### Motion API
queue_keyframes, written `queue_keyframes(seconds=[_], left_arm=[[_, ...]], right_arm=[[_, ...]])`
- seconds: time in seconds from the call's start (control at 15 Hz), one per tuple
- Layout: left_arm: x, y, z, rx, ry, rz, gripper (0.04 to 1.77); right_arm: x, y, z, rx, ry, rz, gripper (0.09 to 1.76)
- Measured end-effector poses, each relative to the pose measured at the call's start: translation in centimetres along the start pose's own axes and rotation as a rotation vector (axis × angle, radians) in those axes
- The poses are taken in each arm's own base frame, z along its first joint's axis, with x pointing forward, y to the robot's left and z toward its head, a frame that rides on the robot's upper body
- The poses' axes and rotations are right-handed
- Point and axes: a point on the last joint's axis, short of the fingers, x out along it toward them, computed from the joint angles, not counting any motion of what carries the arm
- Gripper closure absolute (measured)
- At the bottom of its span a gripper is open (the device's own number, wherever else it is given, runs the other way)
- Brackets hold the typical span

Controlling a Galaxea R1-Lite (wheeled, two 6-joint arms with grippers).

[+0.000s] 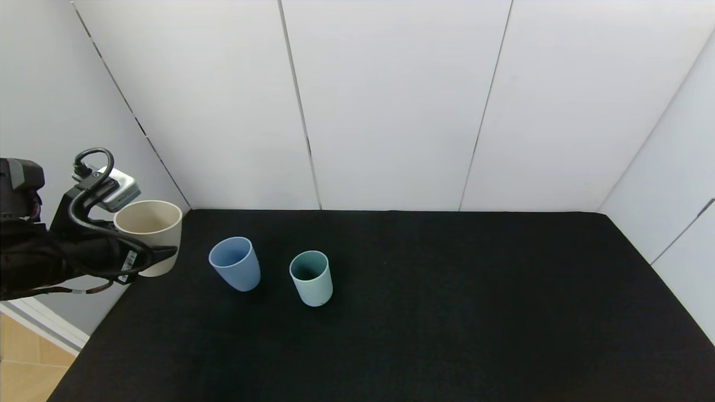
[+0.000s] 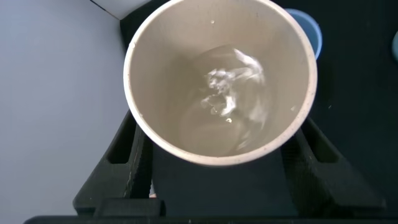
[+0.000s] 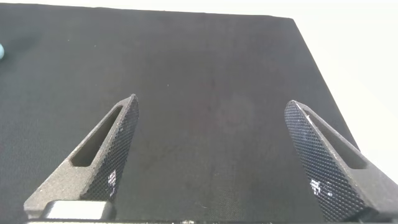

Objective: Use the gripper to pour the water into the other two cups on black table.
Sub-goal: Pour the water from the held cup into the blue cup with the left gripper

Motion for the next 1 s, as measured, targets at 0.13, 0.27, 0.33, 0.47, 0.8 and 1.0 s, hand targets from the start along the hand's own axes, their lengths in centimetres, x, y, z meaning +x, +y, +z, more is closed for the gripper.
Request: queue_keyframes(seconds=[0.13, 0.27, 0.33, 0.47, 0.8, 1.0], left_arm=[[0.2, 0.1, -0.3, 0.044, 0.015, -0.004, 0.61], [0.5, 0.1, -0.4, 0.091, 0.024, -0.006, 0.61], [0.7, 0.1, -0.4, 0.107, 0.029, -0.007, 0.61], [1.1, 0.0, -0.4, 0.14, 0.036, -0.014, 0.61], [2.3, -0.1, -0.8, 0.196, 0.063, -0.03, 0.61], [3.0, 0.0, -1.0, 0.248, 0.096, -0.013, 0.61]], right_arm=[[0.0, 0.0, 0.0, 0.0, 0.0, 0.0, 0.14], [0.0, 0.0, 0.0, 0.0, 0.0, 0.0, 0.14], [0.0, 0.0, 0.0, 0.0, 0.0, 0.0, 0.14], [0.0, 0.0, 0.0, 0.0, 0.0, 0.0, 0.14], [0.0, 0.0, 0.0, 0.001, 0.0, 0.0, 0.14], [0.0, 0.0, 0.0, 0.0, 0.0, 0.0, 0.14]])
